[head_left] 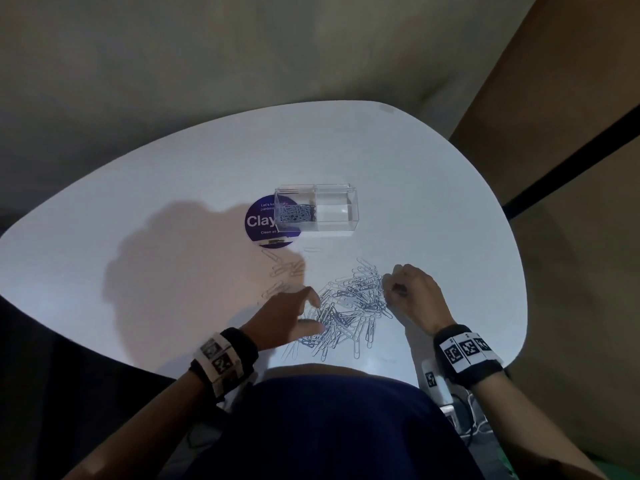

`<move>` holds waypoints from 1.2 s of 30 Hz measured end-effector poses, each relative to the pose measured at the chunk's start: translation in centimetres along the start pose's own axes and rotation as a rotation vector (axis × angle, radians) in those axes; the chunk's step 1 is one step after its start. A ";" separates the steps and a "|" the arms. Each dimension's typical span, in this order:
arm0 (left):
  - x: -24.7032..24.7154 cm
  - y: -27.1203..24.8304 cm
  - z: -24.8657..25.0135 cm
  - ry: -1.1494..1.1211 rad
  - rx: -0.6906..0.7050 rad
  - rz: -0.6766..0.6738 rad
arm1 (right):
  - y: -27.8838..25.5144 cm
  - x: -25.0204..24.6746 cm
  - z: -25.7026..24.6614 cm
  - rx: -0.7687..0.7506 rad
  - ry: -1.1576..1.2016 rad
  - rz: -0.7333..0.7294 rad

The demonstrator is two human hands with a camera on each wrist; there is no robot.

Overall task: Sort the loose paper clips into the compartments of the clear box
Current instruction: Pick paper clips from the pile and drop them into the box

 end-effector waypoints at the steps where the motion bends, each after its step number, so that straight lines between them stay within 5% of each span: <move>1: 0.4 0.1 0.2 0.067 0.027 0.001 | 0.1 0.0 -0.1 0.016 0.012 -0.004; 12: -2.8 1.6 -1.7 0.216 -0.037 0.319 | 0.4 0.7 -0.7 0.017 -0.004 -0.027; 20: -1.4 1.4 -1.1 0.352 0.088 0.292 | 0.1 1.0 -1.1 0.045 0.042 -0.015; 36: -1.8 1.3 -2.4 0.340 -0.105 0.429 | 0.5 0.8 -2.6 0.069 0.053 0.013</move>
Point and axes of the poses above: each hand's wrist, its own y-axis towards the middle knuckle, its own x-axis out of the palm, z = x × y, the point moved 3 cm from there along y, towards the middle knuckle, and after that the axes turned 7 degrees about -y, right-handed, at the moved point
